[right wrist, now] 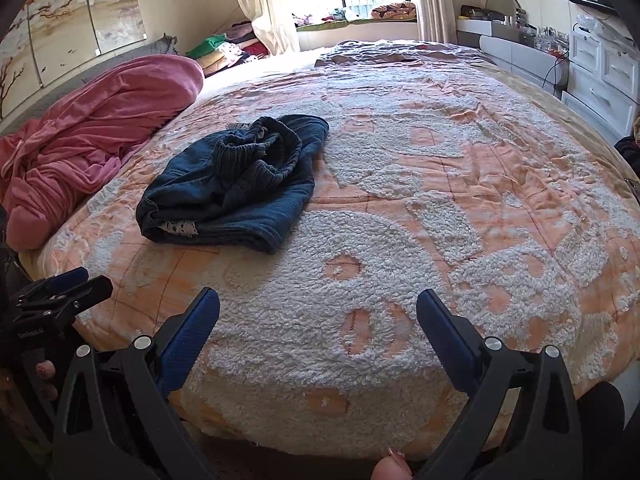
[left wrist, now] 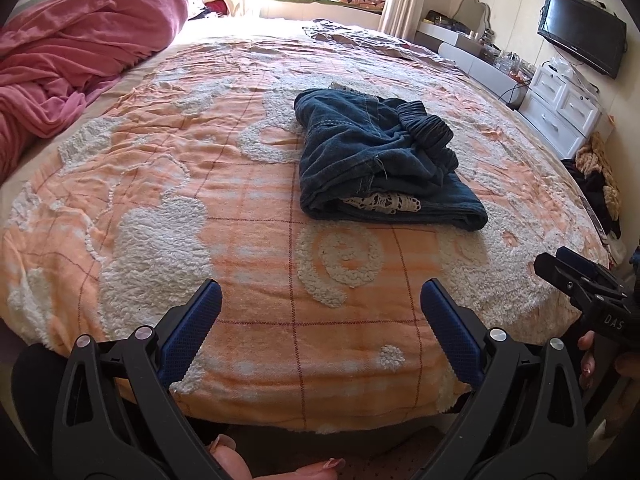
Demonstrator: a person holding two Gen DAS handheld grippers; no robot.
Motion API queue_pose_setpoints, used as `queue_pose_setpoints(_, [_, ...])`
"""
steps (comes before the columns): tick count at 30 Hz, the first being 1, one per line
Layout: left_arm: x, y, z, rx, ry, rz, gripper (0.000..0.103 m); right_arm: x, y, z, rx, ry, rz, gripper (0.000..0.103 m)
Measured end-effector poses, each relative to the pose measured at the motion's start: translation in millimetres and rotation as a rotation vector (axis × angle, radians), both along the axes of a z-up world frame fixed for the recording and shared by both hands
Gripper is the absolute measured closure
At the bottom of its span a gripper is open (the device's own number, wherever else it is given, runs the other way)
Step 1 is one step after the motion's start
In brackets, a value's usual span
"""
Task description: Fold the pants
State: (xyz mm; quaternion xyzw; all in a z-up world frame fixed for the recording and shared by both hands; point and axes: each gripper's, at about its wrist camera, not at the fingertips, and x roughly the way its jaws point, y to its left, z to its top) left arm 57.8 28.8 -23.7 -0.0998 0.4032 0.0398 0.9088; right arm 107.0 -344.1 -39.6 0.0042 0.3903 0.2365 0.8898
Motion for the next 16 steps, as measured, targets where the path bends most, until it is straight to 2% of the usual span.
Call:
queue_pose_setpoints(4, [2, 5, 6, 0.0, -0.029, 0.015, 0.01, 9, -4, -7, -0.008, 0.018, -0.017, 0.005])
queue_pose_setpoints(6, [4, 12, 12, -0.029, -0.057, 0.019, 0.009, 16, -11, -9, -0.007, 0.023, -0.036, 0.005])
queue_pose_setpoints(9, [18, 36, 16, -0.057, -0.048, 0.061, 0.009, 38, -37, -7, 0.001, 0.03, -0.106, 0.005])
queue_pose_setpoints(12, [53, 75, 12, 0.027, 0.02, 0.116, 0.009, 77, -86, -2, 0.024, 0.045, -0.215, 0.005])
queue_pose_setpoints(16, [113, 145, -2, 0.089, 0.089, 0.215, 0.009, 161, -166, -5, -0.081, 0.078, -0.428, 0.005])
